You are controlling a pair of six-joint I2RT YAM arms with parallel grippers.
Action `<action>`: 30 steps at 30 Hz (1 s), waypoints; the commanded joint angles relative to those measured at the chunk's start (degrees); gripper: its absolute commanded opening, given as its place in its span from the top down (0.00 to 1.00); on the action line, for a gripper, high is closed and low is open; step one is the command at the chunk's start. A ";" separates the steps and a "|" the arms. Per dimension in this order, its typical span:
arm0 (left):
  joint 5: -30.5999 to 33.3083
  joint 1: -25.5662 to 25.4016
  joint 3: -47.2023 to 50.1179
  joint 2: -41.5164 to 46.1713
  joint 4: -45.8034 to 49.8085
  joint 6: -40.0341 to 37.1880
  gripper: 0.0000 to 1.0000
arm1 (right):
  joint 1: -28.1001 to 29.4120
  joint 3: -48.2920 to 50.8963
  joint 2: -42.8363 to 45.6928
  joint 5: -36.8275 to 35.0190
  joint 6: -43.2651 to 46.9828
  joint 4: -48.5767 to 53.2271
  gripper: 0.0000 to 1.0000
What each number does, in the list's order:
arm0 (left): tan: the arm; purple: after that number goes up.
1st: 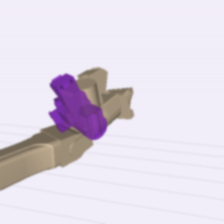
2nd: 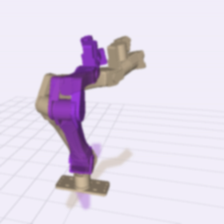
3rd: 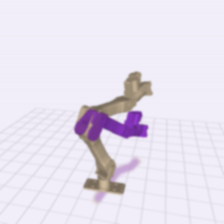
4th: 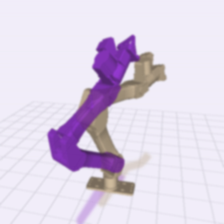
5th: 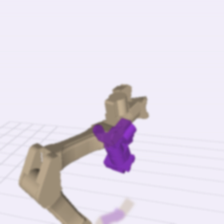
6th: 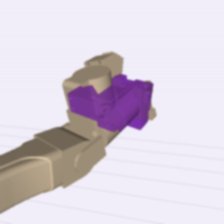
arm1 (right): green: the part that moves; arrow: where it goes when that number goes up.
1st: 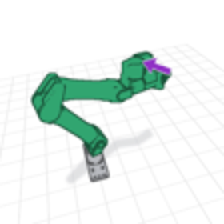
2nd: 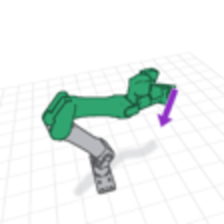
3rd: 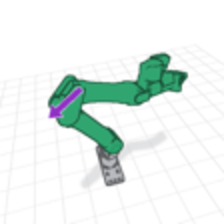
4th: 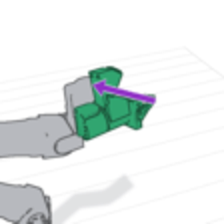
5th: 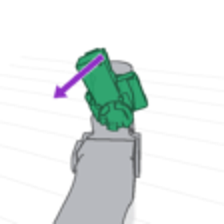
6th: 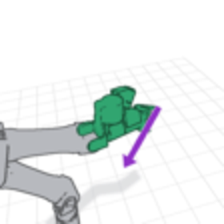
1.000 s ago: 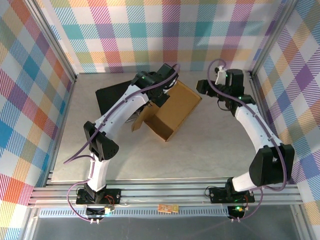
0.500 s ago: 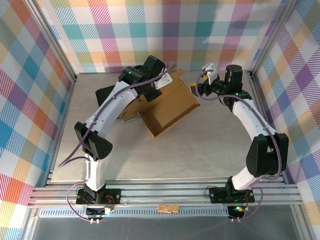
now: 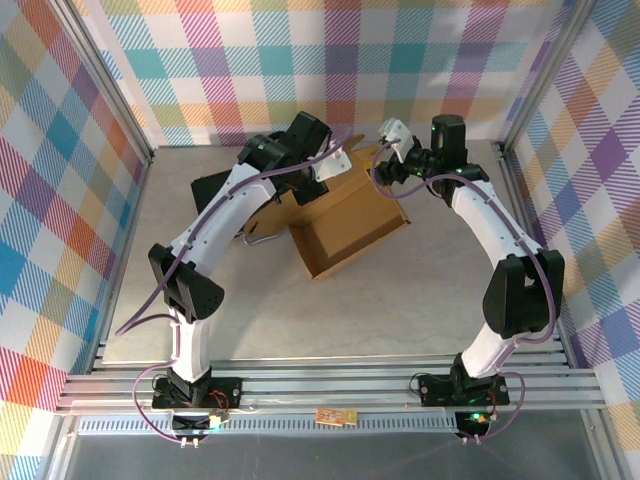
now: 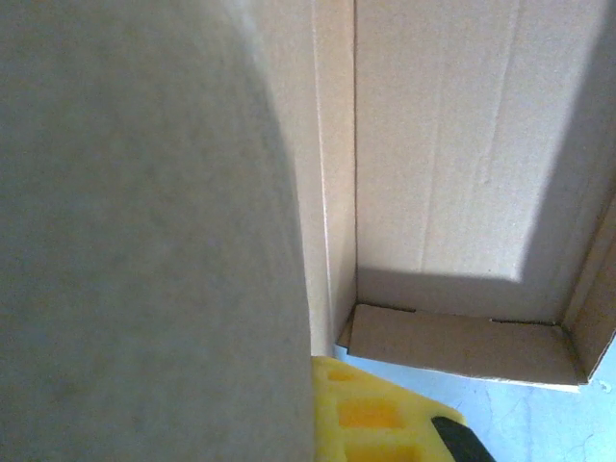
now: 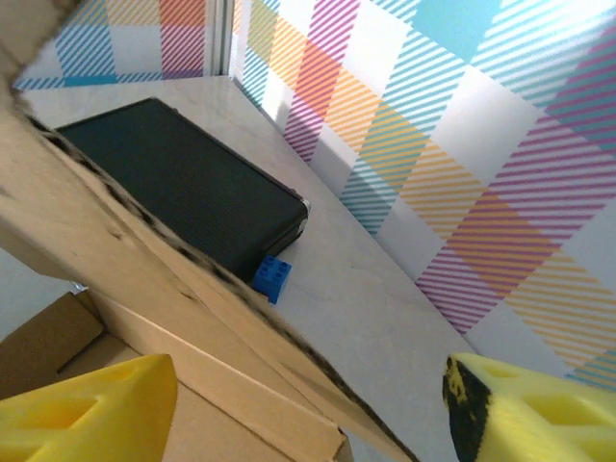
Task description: Fold the paper box
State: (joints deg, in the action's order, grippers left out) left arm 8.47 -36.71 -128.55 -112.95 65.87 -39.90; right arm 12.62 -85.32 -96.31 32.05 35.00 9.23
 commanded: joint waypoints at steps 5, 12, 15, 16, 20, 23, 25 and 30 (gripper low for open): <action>-1.12 -0.21 0.45 2.64 -1.97 -0.27 1.00 | 2.14 -1.07 0.82 -1.17 3.58 3.87 0.54; -2.07 -0.29 -0.67 2.66 -2.80 2.28 1.00 | 4.37 -0.79 1.30 -4.70 3.53 3.75 0.81; -2.07 -0.47 -1.30 2.65 -3.51 4.57 0.96 | 4.93 0.90 2.03 -6.28 1.73 1.72 0.99; -1.21 -0.61 -1.48 2.64 -3.99 5.77 0.84 | 4.92 2.11 2.49 -7.10 0.49 0.18 1.00; 5.76 -1.11 -3.54 3.46 -7.58 17.41 0.37 | 4.20 7.16 4.59 -7.71 -2.29 -4.16 1.00; 11.73 -1.08 -2.97 6.14 -9.11 27.71 0.26 | 3.20 10.43 5.46 -7.28 -4.94 -7.01 1.00; 14.85 -1.00 0.66 9.62 -9.69 33.09 0.24 | 2.03 11.99 5.94 -6.78 -7.09 -9.01 1.00; 14.17 0.90 20.27 24.66 -12.69 47.55 0.20 | 0.45 13.05 5.97 -5.35 -6.80 -9.02 1.00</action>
State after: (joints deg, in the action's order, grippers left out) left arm 20.73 -36.97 -115.83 -96.73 55.27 -5.08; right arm 14.04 -72.77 -92.62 24.14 30.00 3.86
